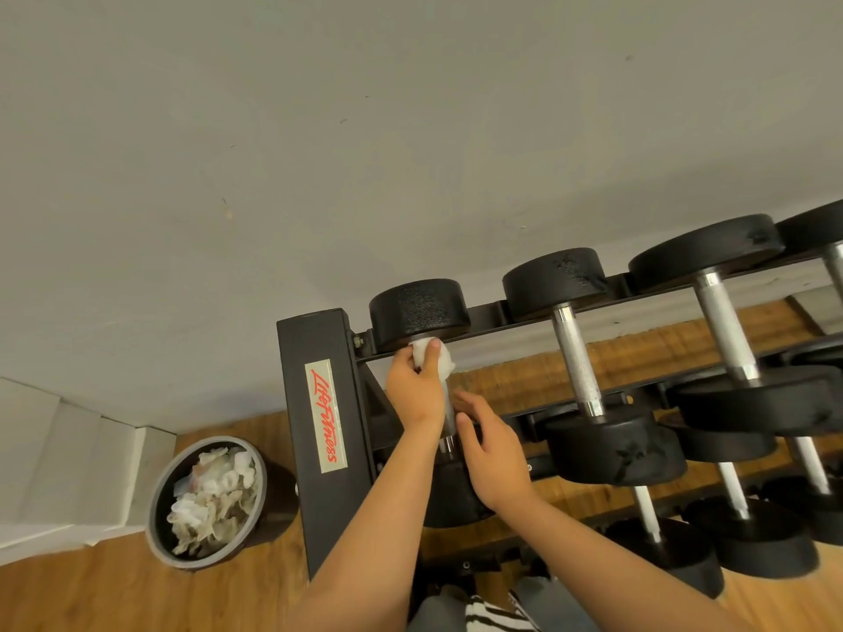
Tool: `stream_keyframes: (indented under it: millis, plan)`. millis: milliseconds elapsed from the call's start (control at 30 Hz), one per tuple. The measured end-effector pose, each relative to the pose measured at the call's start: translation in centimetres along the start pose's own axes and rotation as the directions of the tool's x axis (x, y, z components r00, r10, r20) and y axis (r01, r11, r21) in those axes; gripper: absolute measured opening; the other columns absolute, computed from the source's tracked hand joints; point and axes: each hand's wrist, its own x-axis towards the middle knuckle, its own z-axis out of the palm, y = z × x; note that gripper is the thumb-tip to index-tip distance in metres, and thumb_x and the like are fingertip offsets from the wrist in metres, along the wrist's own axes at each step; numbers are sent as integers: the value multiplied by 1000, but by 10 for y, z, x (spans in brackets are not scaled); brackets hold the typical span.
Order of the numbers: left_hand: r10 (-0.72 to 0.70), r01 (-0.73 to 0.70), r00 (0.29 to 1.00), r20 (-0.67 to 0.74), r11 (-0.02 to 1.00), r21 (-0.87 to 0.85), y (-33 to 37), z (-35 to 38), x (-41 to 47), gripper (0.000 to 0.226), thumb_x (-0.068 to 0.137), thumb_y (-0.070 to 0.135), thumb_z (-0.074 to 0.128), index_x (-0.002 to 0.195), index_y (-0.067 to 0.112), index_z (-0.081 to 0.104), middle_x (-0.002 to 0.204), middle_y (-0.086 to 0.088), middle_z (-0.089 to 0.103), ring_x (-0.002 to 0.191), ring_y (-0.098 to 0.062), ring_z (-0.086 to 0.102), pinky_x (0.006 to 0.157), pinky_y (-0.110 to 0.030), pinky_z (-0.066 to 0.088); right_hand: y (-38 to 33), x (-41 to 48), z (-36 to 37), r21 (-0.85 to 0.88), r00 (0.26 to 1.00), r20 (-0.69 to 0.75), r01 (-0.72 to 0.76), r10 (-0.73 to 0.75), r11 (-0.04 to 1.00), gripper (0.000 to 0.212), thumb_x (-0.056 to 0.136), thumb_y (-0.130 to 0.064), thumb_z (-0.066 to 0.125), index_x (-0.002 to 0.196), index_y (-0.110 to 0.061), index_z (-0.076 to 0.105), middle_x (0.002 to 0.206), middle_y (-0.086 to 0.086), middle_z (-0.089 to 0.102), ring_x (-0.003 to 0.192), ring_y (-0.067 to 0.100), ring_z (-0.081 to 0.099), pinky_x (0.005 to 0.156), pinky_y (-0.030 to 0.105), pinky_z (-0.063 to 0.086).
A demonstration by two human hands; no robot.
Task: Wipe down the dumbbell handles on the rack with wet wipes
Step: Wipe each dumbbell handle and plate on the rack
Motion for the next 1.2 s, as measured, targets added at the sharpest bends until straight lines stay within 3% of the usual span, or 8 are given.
stream_keyframes:
  millis: [67, 133, 300, 433, 567, 800, 1000, 1200]
  plan:
    - [46, -44, 996, -77, 999, 23, -1, -4, -3, 29, 99, 28, 55, 87, 4, 65, 76, 0, 61, 71, -9, 56, 60, -7, 41, 0, 0, 0, 6, 1000, -1, 2, -2, 1000, 35, 102, -27, 44, 137, -29, 48, 125, -18, 58, 117, -3, 53, 96, 16, 41]
    - [50, -46, 994, -97, 998, 44, 0, -7, -3, 30, 102, 25, 50, 83, 5, 62, 73, 3, 56, 67, -5, 52, 56, -8, 38, -1, 0, -1, 6, 1000, 3, -1, 1, 1000, 35, 102, -28, 44, 137, -30, 48, 125, -20, 58, 116, -4, 52, 95, 14, 40]
    - [-39, 36, 998, 55, 998, 48, -2, -4, 5, 35, 105, 32, 39, 101, 6, 62, 98, -7, 61, 90, -16, 57, 76, -23, 43, -2, -1, -1, -3, 1000, 9, -2, 2, 1000, 34, 103, -27, 43, 136, -31, 48, 123, -21, 57, 115, -5, 51, 93, 10, 37]
    - [1, 4, 998, -63, 997, 72, -2, -4, 3, 31, 104, 26, 44, 110, 2, 63, 107, -5, 50, 97, -14, 50, 87, -24, 41, -3, -2, -2, -4, 1000, 6, 4, -4, 1000, 33, 103, -26, 44, 135, -29, 50, 124, -17, 60, 114, -2, 54, 95, 16, 43]
    - [32, -38, 983, -179, 999, -32, 4, -1, -4, 13, 99, 20, 55, 100, 13, 44, 91, 6, 49, 86, -11, 53, 74, -12, 45, -4, -2, -2, 7, 1000, -2, 5, -5, 1000, 33, 103, -27, 44, 136, -29, 49, 123, -16, 61, 114, 0, 55, 97, 24, 47]
    - [72, -76, 996, 52, 995, 66, -6, 1, -15, 21, 102, 27, 50, 114, 11, 55, 92, 3, 59, 79, -3, 57, 64, -4, 43, -2, -1, -2, 7, 1000, 1, -6, 6, 1000, 37, 102, -31, 43, 138, -29, 45, 125, -13, 61, 116, 3, 56, 97, 30, 49]
    - [-47, 51, 996, 75, 997, -52, -4, -3, 5, 22, 92, 29, 67, 91, 6, 67, 78, 0, 63, 77, -15, 60, 71, -27, 47, -5, -1, -3, 3, 1000, 14, -11, 11, 1000, 36, 103, -28, 43, 139, -29, 45, 126, -17, 57, 117, -1, 52, 99, 21, 43]
    - [6, -9, 1000, -21, 988, -152, -5, -16, -23, 20, 103, 23, 47, 115, 15, 59, 104, 9, 61, 97, -3, 58, 81, -13, 46, 0, 0, -2, -2, 1000, 14, -7, 7, 1000, 36, 102, -30, 43, 138, -31, 45, 127, -14, 60, 118, 2, 54, 100, 31, 47]
